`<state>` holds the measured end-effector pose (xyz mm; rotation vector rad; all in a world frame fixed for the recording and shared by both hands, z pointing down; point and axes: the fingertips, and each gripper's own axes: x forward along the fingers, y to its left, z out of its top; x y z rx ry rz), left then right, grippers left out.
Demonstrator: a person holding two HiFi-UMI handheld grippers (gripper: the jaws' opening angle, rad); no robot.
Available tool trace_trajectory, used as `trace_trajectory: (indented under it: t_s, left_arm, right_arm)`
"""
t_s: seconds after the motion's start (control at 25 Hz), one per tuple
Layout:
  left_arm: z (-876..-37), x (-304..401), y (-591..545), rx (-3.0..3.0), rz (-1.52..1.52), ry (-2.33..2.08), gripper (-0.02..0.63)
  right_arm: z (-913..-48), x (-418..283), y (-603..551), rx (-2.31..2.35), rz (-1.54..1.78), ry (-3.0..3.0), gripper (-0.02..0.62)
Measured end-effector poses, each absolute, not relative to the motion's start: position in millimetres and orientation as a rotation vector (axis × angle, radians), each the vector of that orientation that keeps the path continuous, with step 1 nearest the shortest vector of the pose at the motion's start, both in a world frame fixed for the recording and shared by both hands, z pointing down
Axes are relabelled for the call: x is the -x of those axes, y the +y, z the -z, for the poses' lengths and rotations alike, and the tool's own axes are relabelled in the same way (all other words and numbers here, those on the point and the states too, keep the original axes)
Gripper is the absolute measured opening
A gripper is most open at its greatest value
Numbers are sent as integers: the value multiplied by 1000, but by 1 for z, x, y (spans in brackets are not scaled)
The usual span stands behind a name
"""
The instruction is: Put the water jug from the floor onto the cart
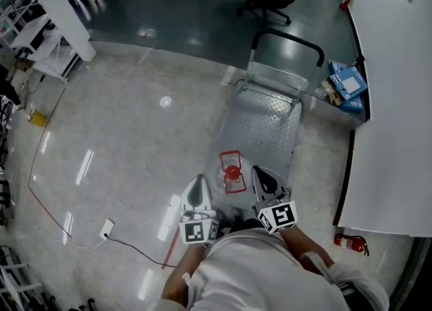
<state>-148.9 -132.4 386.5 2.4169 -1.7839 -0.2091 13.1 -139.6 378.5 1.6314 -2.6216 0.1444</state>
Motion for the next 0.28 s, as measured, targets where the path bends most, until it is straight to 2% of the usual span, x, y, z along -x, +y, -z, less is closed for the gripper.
trace_trajectory:
  t_s: [0.28]
  left_arm:
    - [-386,151,-134,-2417,214,-1792,3]
  right_arm:
    - [-378,-11,-143,-1621,-146,-2633,12]
